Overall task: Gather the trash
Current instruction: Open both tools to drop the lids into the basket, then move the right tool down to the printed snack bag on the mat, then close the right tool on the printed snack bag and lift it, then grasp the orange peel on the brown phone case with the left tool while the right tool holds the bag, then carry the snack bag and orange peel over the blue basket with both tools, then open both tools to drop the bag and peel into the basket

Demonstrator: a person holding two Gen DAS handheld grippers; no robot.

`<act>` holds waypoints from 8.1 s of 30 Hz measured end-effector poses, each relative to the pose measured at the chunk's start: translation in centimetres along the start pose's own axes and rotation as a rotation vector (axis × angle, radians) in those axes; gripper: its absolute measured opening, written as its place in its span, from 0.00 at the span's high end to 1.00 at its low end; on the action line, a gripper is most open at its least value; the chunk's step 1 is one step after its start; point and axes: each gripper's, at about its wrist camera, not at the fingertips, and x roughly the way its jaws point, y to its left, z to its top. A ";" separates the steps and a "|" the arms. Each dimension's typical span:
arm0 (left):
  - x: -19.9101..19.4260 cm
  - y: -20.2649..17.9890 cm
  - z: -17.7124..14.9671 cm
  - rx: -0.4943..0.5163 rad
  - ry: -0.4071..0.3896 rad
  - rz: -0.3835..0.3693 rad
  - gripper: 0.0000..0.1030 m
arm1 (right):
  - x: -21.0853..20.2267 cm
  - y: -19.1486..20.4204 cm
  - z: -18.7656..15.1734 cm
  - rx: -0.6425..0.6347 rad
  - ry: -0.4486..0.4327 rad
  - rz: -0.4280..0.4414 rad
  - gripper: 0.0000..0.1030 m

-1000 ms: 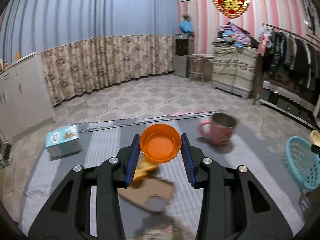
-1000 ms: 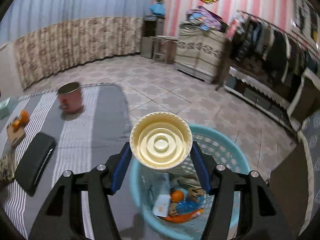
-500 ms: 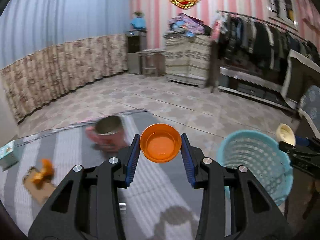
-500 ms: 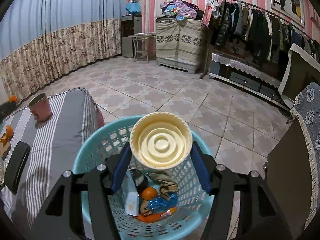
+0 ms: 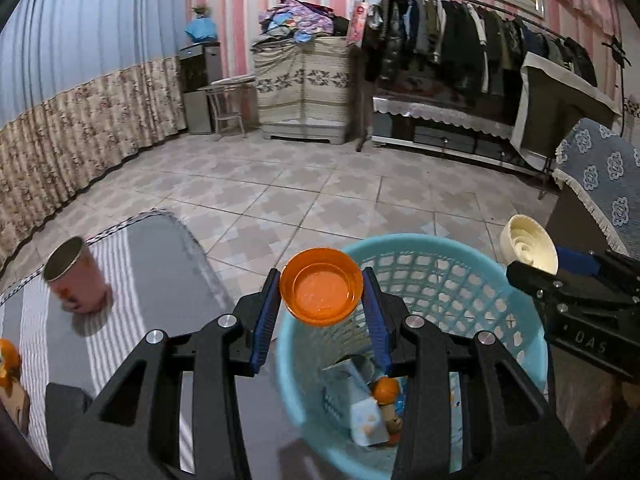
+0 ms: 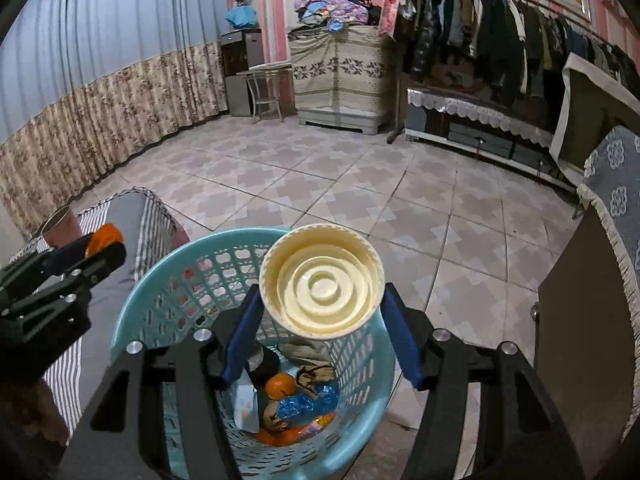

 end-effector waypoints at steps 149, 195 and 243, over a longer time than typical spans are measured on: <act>-5.5 37.1 -11.8 -0.500 0.242 0.463 0.18 | 0.6 24.1 -4.3 -0.249 0.109 0.418 0.96; -9.7 16.2 -0.1 -0.164 -0.081 0.207 0.67 | -3.0 7.2 1.0 -0.055 -0.092 0.195 0.96; -15.2 12.2 -2.1 -0.136 -0.198 0.302 0.05 | -2.4 6.7 -0.6 -0.051 -0.093 0.132 0.04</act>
